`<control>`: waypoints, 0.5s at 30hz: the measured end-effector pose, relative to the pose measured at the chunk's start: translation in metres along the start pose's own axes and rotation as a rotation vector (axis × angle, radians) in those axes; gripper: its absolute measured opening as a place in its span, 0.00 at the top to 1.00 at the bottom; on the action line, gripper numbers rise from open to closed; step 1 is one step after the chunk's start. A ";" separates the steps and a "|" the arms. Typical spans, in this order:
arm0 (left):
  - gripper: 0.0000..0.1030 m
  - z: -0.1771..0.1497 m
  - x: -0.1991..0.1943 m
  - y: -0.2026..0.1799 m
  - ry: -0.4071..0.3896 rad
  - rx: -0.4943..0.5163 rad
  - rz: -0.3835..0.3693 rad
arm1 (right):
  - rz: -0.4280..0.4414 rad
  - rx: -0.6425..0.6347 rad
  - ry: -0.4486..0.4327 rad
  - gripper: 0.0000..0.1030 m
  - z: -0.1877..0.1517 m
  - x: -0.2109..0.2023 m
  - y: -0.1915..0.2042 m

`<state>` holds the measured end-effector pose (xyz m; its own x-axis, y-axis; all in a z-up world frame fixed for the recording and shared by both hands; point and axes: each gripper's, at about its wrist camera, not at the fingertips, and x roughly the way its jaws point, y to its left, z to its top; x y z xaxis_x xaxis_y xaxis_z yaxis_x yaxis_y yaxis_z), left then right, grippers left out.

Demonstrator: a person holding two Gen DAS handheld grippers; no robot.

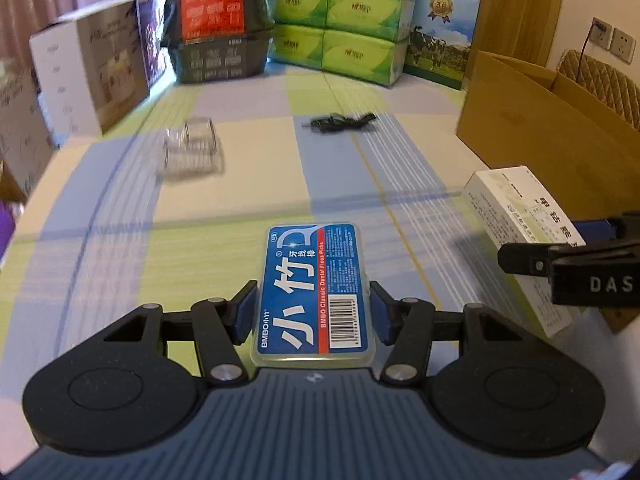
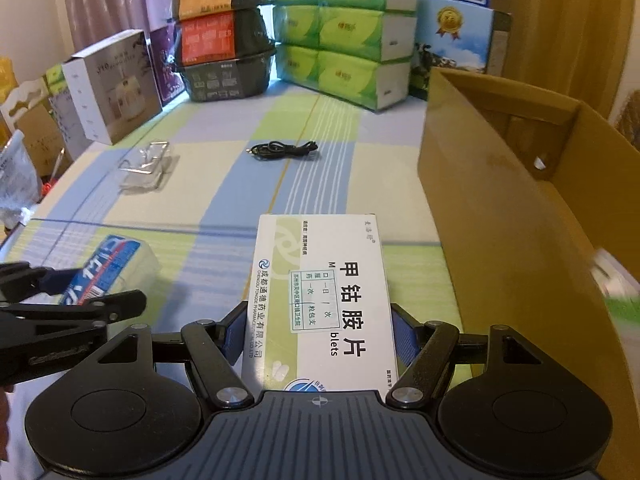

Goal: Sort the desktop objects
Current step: 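Carry the floss box and tablet box with both tools over the cardboard box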

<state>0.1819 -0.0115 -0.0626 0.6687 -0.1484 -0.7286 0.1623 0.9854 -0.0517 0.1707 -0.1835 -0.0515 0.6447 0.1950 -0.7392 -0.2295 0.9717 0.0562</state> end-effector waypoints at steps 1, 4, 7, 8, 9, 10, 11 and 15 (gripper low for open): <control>0.50 -0.006 -0.004 -0.003 0.006 -0.015 -0.003 | 0.004 0.004 0.001 0.34 -0.006 -0.006 0.001; 0.50 -0.021 -0.019 -0.019 0.015 -0.039 -0.006 | -0.002 0.013 0.000 0.34 -0.023 -0.026 0.003; 0.50 -0.029 -0.037 -0.033 0.012 -0.048 -0.020 | -0.002 0.024 -0.025 0.34 -0.034 -0.047 0.006; 0.50 -0.031 -0.044 -0.038 0.009 -0.046 -0.019 | -0.002 0.017 -0.035 0.34 -0.035 -0.055 0.009; 0.50 -0.032 -0.050 -0.041 0.006 -0.047 -0.017 | -0.005 0.004 -0.047 0.34 -0.036 -0.063 0.012; 0.50 -0.033 -0.058 -0.044 0.000 -0.052 -0.015 | -0.010 -0.008 -0.056 0.34 -0.037 -0.071 0.015; 0.50 -0.034 -0.065 -0.047 -0.005 -0.057 -0.015 | -0.018 -0.016 -0.068 0.34 -0.038 -0.081 0.016; 0.50 -0.036 -0.096 -0.056 -0.037 -0.073 0.002 | -0.011 -0.011 -0.092 0.34 -0.046 -0.113 0.013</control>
<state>0.0825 -0.0491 -0.0140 0.6955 -0.1483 -0.7030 0.1090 0.9889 -0.1008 0.0616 -0.1992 0.0016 0.7113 0.1966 -0.6749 -0.2301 0.9723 0.0407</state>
